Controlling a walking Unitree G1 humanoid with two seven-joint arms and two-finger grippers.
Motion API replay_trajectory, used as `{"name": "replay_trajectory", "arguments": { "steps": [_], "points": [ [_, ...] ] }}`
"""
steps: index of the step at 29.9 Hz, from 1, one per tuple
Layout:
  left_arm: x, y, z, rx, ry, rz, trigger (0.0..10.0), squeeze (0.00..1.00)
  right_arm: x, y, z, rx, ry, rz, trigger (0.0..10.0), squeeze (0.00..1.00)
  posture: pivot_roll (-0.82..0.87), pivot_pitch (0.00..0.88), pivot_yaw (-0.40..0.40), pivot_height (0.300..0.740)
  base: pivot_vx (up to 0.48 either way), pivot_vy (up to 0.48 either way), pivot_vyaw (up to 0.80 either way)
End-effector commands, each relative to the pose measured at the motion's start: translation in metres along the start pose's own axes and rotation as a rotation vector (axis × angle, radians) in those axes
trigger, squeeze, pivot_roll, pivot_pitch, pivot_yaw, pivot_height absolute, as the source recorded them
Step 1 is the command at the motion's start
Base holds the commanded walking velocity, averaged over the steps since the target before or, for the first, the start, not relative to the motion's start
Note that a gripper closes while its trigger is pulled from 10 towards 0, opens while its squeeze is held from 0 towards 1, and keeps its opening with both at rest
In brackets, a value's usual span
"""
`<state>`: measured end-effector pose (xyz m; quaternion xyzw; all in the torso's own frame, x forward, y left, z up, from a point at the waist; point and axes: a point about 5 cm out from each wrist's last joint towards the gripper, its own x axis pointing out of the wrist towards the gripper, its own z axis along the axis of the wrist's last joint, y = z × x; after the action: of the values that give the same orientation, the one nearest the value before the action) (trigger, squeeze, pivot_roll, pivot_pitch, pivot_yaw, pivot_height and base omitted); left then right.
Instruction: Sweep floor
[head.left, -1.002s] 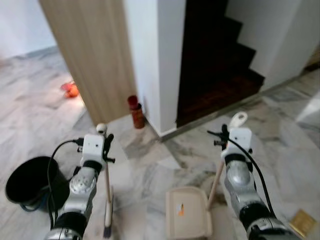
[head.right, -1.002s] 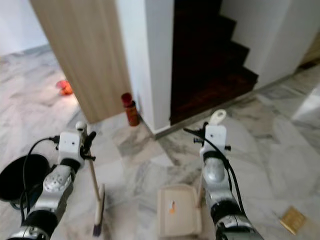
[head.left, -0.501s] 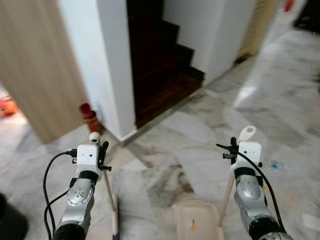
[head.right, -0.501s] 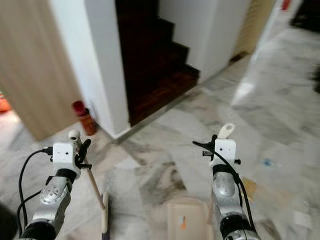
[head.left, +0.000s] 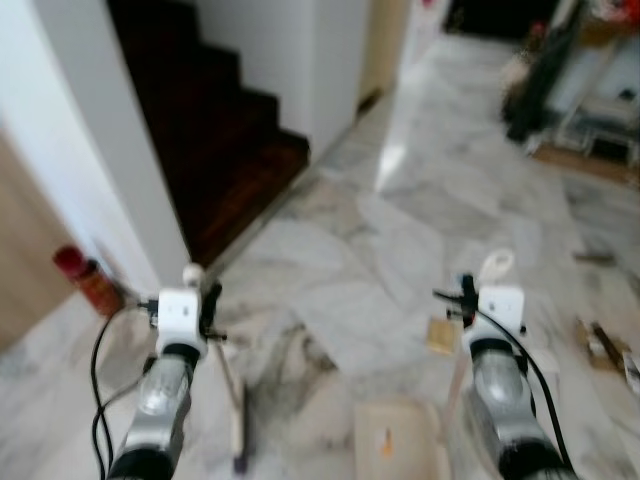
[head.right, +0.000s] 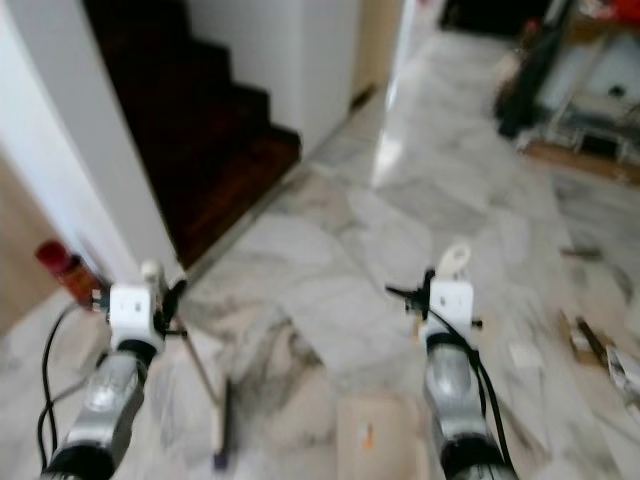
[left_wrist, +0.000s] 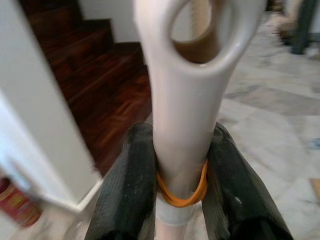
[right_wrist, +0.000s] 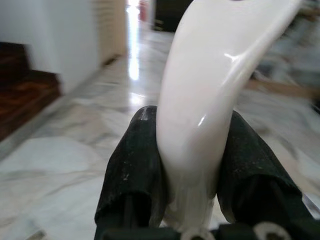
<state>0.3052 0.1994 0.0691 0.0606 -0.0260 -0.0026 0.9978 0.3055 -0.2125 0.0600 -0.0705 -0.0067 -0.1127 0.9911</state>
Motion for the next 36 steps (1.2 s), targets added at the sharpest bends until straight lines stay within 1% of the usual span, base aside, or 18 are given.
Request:
{"name": "replay_trajectory", "arguments": {
  "steps": [1, 15, 22, 28, 33, 36],
  "points": [
    [0.002, 0.003, 0.007, 0.006, -0.037, 0.004, 10.0, 0.0, 0.005, 0.0, 0.008, -0.001, -0.029, -0.002, 10.0, 0.0, 0.05, 0.0, 0.043, 0.74, 0.0, 0.0, -0.8],
    [0.0, 0.004, 0.007, -0.006, -0.037, -0.001, 10.0, 0.0, 0.004, 0.007, 0.009, 0.011, -0.031, 0.004, 10.0, 0.0, 0.03, 0.0, 0.057, 0.74, 0.0, 0.0, -0.8],
    [0.0, 0.005, 0.008, -0.011, -0.042, -0.008, 10.0, 0.0, 0.003, 0.013, 0.009, 0.015, -0.027, 0.022, 10.0, 0.0, 0.03, 0.0, 0.063, 0.74, 0.0, 0.0, 0.0],
    [-0.001, 0.006, 0.007, -0.008, -0.025, -0.007, 10.0, 0.0, 0.004, 0.015, 0.01, 0.025, -0.029, 0.029, 10.0, 0.0, 0.04, 0.0, 0.066, 0.74, 0.0, 0.0, 0.0],
    [0.002, 0.007, 0.01, -0.006, -0.036, 0.002, 10.0, 0.0, 0.004, 0.02, 0.011, 0.03, -0.03, 0.053, 10.0, 0.0, 0.06, 0.0, 0.055, 0.74, 0.298, 0.0, 0.0],
    [0.003, 0.008, 0.012, -0.009, -0.044, 0.017, 10.0, 0.0, 0.005, 0.019, 0.01, 0.024, -0.024, 0.061, 10.0, 0.0, 0.07, 0.0, 0.045, 0.74, 0.324, 0.0, 0.0]
  ]
}}
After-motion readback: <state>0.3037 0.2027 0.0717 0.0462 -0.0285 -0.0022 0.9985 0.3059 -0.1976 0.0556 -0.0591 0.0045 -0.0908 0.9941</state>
